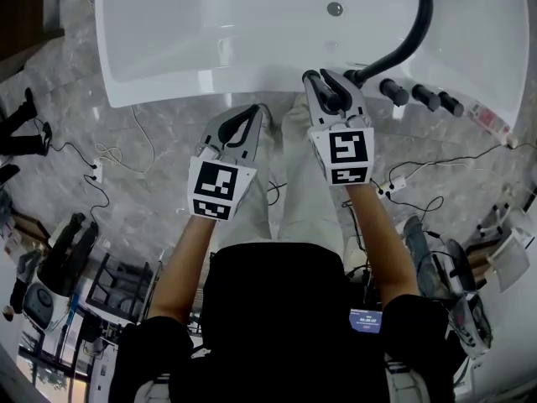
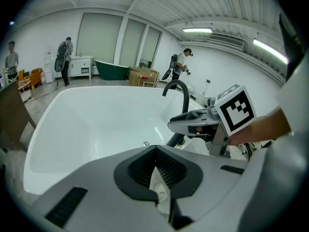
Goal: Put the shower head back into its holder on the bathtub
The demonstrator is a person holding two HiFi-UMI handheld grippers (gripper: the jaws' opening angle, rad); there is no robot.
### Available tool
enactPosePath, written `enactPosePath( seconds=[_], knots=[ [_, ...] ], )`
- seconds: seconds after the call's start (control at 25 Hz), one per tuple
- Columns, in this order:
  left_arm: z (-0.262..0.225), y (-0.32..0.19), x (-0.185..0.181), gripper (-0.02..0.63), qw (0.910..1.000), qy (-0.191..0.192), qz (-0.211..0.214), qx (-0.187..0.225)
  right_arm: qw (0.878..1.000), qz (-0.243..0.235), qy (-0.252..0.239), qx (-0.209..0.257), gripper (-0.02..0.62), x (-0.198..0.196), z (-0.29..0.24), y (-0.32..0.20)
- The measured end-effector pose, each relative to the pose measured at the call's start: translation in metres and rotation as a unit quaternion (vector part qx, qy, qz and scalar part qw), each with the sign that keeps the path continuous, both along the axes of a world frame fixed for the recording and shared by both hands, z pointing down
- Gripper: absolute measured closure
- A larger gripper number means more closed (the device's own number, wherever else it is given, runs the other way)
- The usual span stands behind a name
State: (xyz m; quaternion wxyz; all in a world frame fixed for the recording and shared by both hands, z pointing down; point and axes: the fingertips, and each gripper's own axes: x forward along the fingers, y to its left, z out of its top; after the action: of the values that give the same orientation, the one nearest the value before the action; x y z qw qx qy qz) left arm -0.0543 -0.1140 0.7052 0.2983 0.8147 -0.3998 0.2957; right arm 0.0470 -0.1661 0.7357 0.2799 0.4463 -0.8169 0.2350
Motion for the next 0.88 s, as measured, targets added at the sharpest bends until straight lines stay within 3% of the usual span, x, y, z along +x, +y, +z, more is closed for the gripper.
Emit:
enactPosePath(
  seconds=[0.52, 0.88],
  knots=[
    [-0.003, -0.001, 0.005, 0.592, 0.9999, 0.010, -0.004, -0.002, 0.999, -0.027, -0.020, -0.007, 0.495, -0.006, -0.002, 0.003],
    [-0.038, -0.007, 0.005, 0.592, 0.9996, 0.015, 0.001, 0.024, 0.999, -0.037, -0.023, -0.016, 0.460, -0.007, -0.022, 0.014]
  ],
)
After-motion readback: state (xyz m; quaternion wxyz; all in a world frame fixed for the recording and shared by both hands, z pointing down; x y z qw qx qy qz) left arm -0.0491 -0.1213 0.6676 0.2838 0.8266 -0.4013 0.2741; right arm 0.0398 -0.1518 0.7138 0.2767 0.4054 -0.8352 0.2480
